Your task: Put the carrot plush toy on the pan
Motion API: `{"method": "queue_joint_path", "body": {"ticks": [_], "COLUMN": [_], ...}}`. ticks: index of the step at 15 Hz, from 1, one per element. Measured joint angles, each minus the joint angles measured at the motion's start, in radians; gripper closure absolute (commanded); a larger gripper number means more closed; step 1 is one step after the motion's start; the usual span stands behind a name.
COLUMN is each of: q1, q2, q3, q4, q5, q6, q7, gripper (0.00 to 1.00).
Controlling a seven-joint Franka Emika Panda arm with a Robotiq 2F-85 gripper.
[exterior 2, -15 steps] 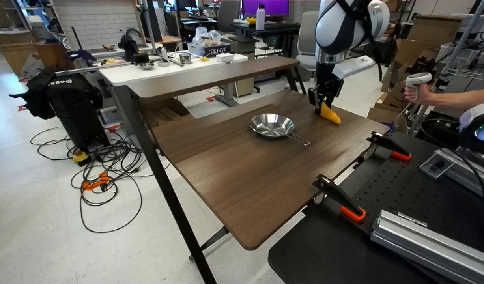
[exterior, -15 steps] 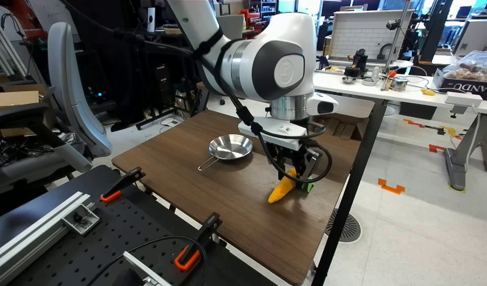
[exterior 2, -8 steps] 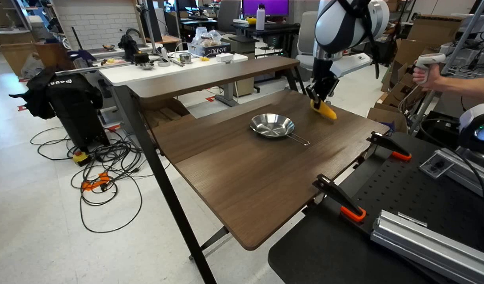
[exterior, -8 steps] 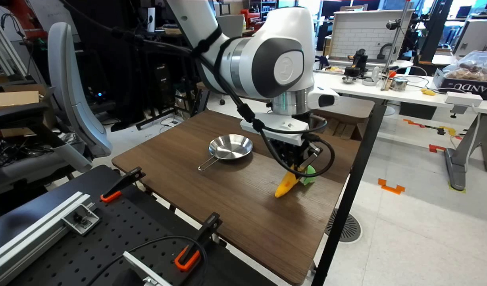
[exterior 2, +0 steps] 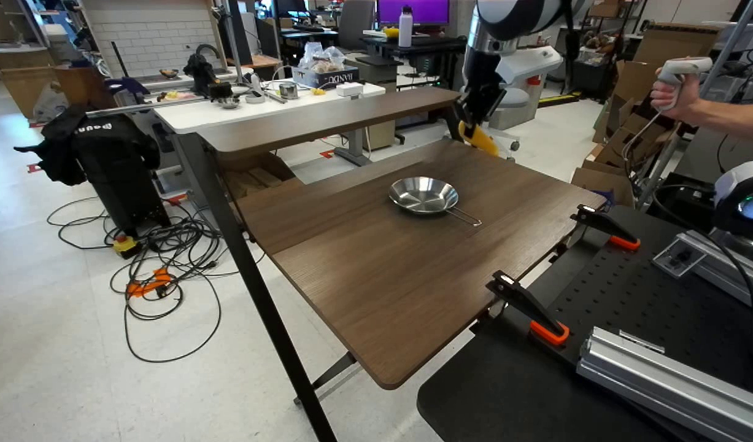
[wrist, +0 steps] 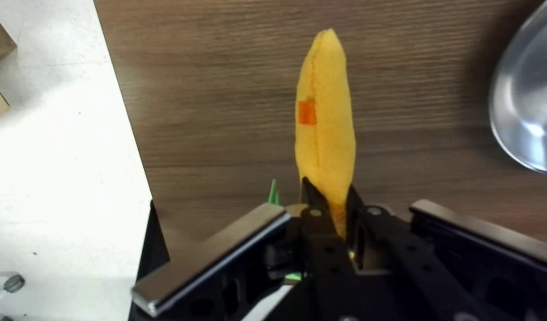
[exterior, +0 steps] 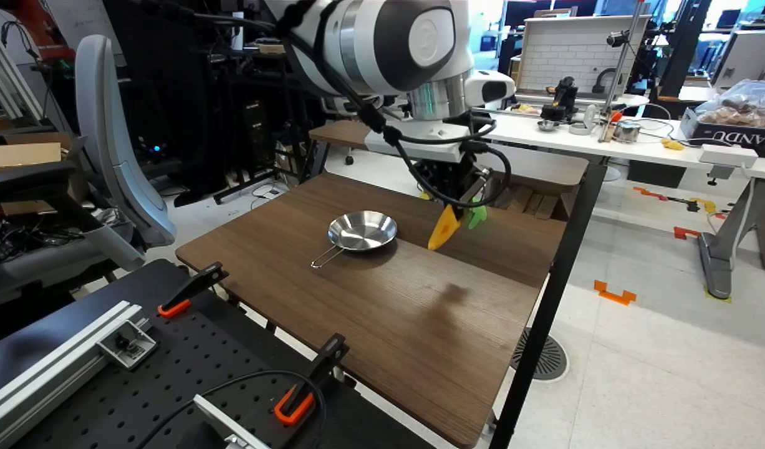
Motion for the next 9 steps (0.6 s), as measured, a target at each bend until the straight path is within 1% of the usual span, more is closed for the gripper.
{"method": "queue_joint_path", "body": {"ticks": [5, 9], "q1": [0.060, 0.110], "q2": [-0.060, -0.069], "q3": [0.038, 0.070], "q4": [-0.022, -0.035], "q5": [0.000, 0.000], "q6": [0.000, 0.000], "q7": [0.001, 0.002], "gripper": [0.97, 0.97]}}
